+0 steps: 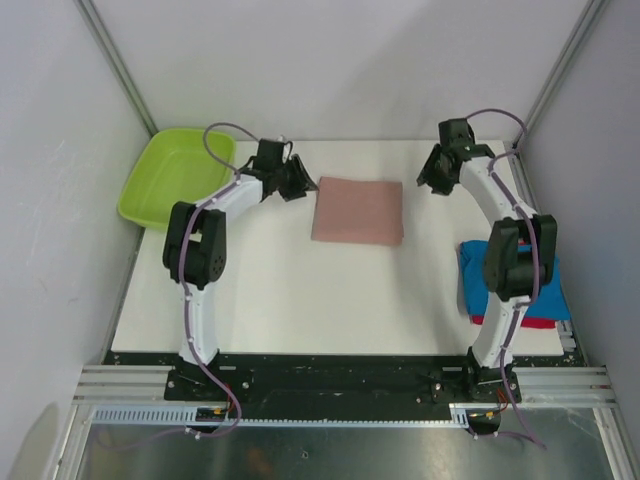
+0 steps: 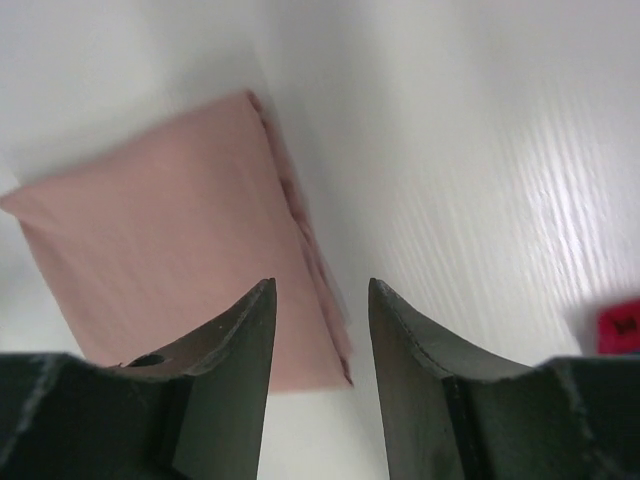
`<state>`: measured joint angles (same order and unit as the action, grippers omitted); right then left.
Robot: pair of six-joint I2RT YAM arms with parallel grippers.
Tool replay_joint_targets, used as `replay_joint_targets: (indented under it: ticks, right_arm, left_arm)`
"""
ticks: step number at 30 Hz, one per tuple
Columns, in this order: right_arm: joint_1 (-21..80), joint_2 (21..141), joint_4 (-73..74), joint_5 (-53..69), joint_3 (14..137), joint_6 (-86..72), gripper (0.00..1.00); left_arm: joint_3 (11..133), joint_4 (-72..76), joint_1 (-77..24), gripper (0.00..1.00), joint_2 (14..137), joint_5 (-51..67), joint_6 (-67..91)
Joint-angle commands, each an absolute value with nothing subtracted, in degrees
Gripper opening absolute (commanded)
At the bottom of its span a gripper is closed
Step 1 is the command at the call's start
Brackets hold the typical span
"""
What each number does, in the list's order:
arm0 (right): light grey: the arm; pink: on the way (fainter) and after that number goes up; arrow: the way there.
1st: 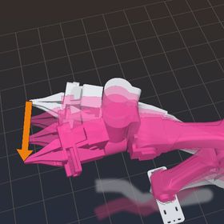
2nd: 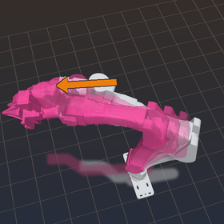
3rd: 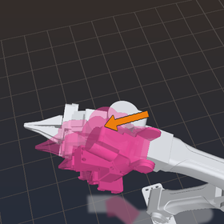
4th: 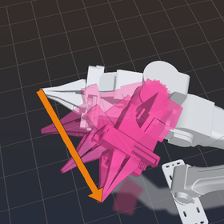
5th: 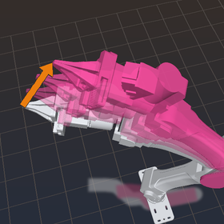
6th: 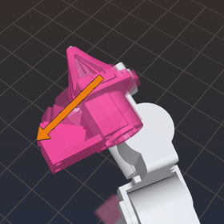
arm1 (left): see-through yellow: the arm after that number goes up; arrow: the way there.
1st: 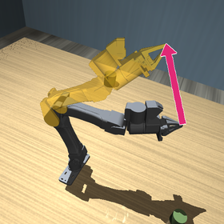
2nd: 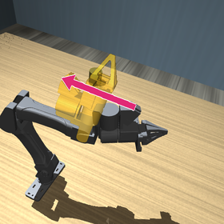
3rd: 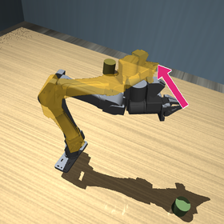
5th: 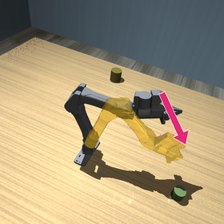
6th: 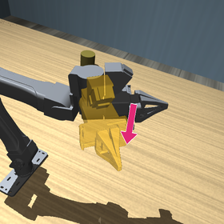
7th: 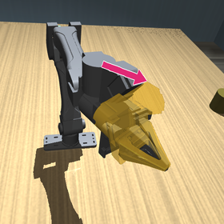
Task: Fold and stack the t-shirts
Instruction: Fold the long partially folded tshirt into a neat square, then put the neatly folded tshirt into the corner of the board with both arms
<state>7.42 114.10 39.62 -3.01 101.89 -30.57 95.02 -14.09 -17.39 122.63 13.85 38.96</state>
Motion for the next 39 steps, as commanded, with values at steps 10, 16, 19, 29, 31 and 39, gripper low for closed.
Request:
replay_joint_targets:
  ticks: [10, 16, 19, 29, 31, 39]
  right_arm:
    - [6.3, 94.6, 45.5, -18.4, 75.7, -36.0, 0.46]
    - [6.2, 93.0, 47.0, -25.8, 73.1, -35.1, 0.46]
    - [6.6, 94.4, 46.2, -27.4, 73.1, -34.3, 0.47]
    - [6.9, 101.0, 47.2, -35.4, 75.1, -35.7, 0.59]
    - [7.0, 102.8, 48.1, -36.6, 76.3, -36.5, 0.61]
    - [7.8, 109.6, 48.7, -39.8, 79.1, -37.3, 0.62]
  left_arm:
    - [81.1, -13.9, -17.8, 0.5, 114.3, 22.3, 35.1]
    - [79.3, -13.9, -18.0, 0.5, 112.4, 22.8, 35.7]
    - [79.6, -13.9, -18.0, 0.5, 112.8, 23.7, 36.6]
    - [81.6, -13.7, -18.1, 0.49, 115.3, 25.8, 37.2]
    - [81.9, -13.7, -18.2, 0.49, 115.8, 26.0, 37.3]
    - [82.3, -13.6, -18.0, 0.49, 117.0, 26.5, 37.3]
